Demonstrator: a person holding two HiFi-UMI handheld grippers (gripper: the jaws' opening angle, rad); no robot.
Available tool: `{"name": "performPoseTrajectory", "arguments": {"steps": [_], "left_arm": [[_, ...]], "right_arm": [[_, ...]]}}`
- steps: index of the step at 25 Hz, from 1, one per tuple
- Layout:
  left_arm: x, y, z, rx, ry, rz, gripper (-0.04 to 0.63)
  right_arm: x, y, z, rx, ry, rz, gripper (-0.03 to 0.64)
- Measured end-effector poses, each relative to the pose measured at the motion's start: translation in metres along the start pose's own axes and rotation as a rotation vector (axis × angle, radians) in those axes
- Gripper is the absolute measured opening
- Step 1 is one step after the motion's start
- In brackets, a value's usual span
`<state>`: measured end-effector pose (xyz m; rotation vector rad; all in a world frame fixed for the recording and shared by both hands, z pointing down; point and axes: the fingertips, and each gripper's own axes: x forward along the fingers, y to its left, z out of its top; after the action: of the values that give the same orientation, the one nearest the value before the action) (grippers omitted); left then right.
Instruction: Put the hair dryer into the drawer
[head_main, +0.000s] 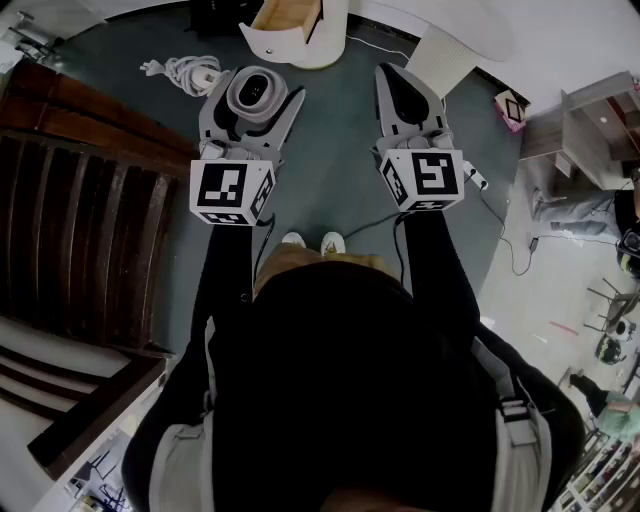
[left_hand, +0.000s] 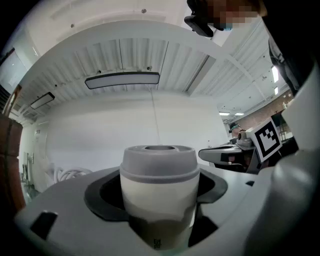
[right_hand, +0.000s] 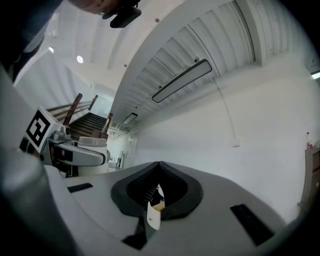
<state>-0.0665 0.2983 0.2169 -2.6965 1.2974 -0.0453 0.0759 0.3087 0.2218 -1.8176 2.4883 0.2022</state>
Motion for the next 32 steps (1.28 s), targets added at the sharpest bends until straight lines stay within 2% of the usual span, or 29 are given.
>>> {"name": "performPoseTrajectory", "arguments": {"steps": [16,20,32], "left_arm": [[-0.011,0.008,-0.004,-0.012,0.004,0.02,0.373],[-0.003,0.006,-0.003,-0.004,0.016,0.024,0.373],[-0.01,0.028,-0.011,0.004,0.023,0.016,0.373]], "right_arm": [[0.002,0.007,-0.003,0.013,-0.002,0.014,0.026],[0.003,-0.006,-0.006,0.03,0.007,0.007,0.026],[0.017,0.014,-0.014,0.03,0.017,0.028,0.026]]}}
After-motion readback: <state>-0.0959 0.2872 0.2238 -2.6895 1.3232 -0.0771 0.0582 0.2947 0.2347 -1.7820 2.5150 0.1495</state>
